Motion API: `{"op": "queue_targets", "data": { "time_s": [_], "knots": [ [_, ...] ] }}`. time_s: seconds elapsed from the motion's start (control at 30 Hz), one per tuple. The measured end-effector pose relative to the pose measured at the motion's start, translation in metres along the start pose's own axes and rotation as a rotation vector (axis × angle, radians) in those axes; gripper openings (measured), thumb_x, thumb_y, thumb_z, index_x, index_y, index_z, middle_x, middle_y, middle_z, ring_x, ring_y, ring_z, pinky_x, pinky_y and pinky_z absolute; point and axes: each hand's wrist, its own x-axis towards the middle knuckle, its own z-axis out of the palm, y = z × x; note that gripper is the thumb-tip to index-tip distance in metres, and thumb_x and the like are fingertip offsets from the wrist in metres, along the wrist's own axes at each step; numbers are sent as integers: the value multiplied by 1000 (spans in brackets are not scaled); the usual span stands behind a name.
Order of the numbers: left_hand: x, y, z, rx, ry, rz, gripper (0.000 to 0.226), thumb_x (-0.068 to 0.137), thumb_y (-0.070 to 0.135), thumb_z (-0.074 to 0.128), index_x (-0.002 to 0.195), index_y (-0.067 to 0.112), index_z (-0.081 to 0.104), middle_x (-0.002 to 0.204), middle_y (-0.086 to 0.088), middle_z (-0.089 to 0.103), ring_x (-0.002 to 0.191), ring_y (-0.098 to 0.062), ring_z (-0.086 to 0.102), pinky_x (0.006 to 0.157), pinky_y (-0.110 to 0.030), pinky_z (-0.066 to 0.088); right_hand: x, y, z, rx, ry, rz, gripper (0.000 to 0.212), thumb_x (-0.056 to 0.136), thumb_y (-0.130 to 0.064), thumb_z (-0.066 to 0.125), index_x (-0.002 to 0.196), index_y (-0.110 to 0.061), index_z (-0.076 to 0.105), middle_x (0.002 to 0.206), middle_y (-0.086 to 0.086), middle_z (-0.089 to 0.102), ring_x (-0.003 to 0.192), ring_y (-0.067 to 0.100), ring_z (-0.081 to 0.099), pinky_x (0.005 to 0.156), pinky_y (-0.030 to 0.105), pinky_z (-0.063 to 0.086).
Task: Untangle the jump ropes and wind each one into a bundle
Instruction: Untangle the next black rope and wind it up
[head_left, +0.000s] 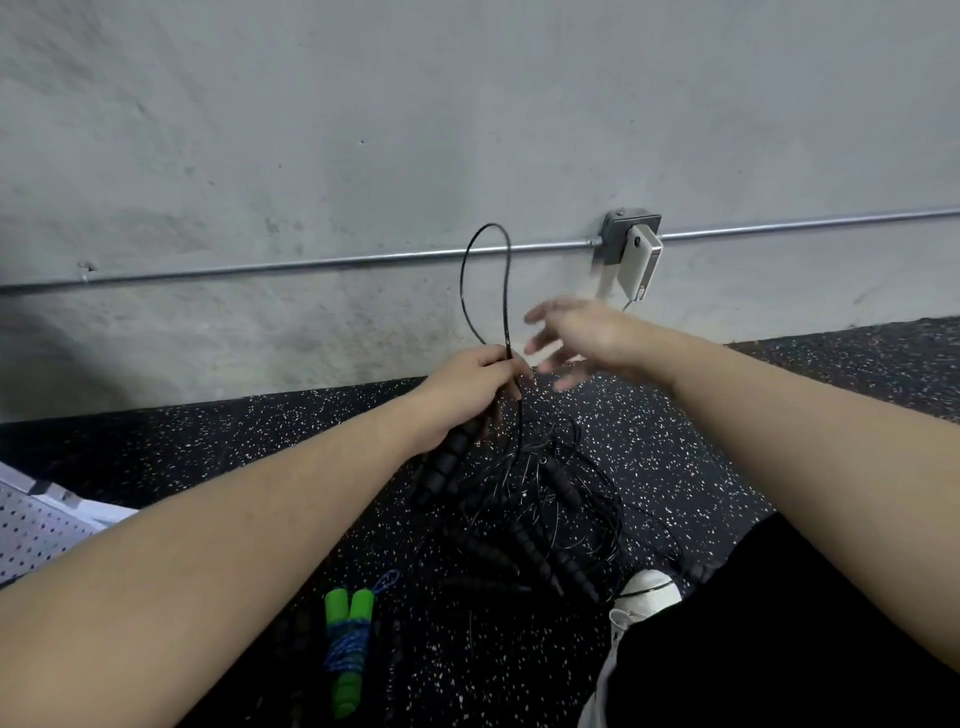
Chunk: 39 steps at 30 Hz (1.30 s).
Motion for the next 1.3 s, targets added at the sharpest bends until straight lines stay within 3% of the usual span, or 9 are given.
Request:
{"op": "queue_targets", "data": {
  "time_s": [0.1,0.2,0.27,0.4,0.57,0.87,1.07,1.2,1.3],
  "knots": [
    [-1,8,0,-167,23,-4,18,104,29,56,98,22,71,81,-1,67,52,-15,54,45,-23,43,-4,13,8,-514,-306,29,49,105,-19,43,151,-24,30,133,6,53,84,14,57,79,37,55],
    [-5,23,-6,-385,31,-12,16,104,29,56,99,22,70,74,0,63,51,-12,53,43,-22,44,-4,22,21,-659,-454,44,41,102,-32,53,141,-36,42,141,1,52,118,25,58,107,48,46],
    [-9,32,-13,-470,46,5,17,105,29,54,100,22,69,74,0,59,52,-12,52,43,-22,43,-3,22,26,-617,-390,5,18,105,-36,48,120,-31,56,130,8,61,122,37,57,107,53,44],
    [-12,34,-26,-539,166,-2,18,105,32,53,100,26,70,79,-1,60,53,-12,51,44,-21,43,-4,18,22,-564,-235,-71,32,108,-34,36,102,-19,63,113,13,70,110,38,62,94,43,49],
    [-15,26,-32,-470,244,-82,16,98,34,65,108,22,63,89,-4,63,55,-13,53,45,-23,45,-6,3,15,-240,-7,-114,26,109,-25,37,105,-11,59,79,10,73,75,34,71,70,38,59],
    [-28,5,11,8,-85,-10,18,96,24,70,105,39,73,88,-2,65,60,-13,56,51,-25,47,-17,-33,4,330,345,-253,24,104,-28,44,104,-22,68,52,0,53,41,19,47,35,20,36],
    [-30,-4,28,216,-101,25,17,100,36,61,95,43,75,108,-23,71,55,-18,54,47,-24,47,-21,-32,-4,569,339,-150,27,104,-33,42,108,-21,66,60,2,56,45,15,45,41,21,38],
    [-25,-6,19,102,-53,37,12,98,38,66,98,39,78,101,-6,75,62,-15,59,53,-28,48,-19,-19,-11,469,237,49,51,107,-48,25,104,-11,61,72,10,63,51,19,57,46,28,52],
    [-20,-3,12,81,32,43,13,100,39,64,101,36,76,72,11,71,55,-9,60,52,-23,48,-22,-3,-13,129,79,137,32,108,-29,32,106,-8,57,77,8,61,56,18,59,53,33,58]
  ]
}}
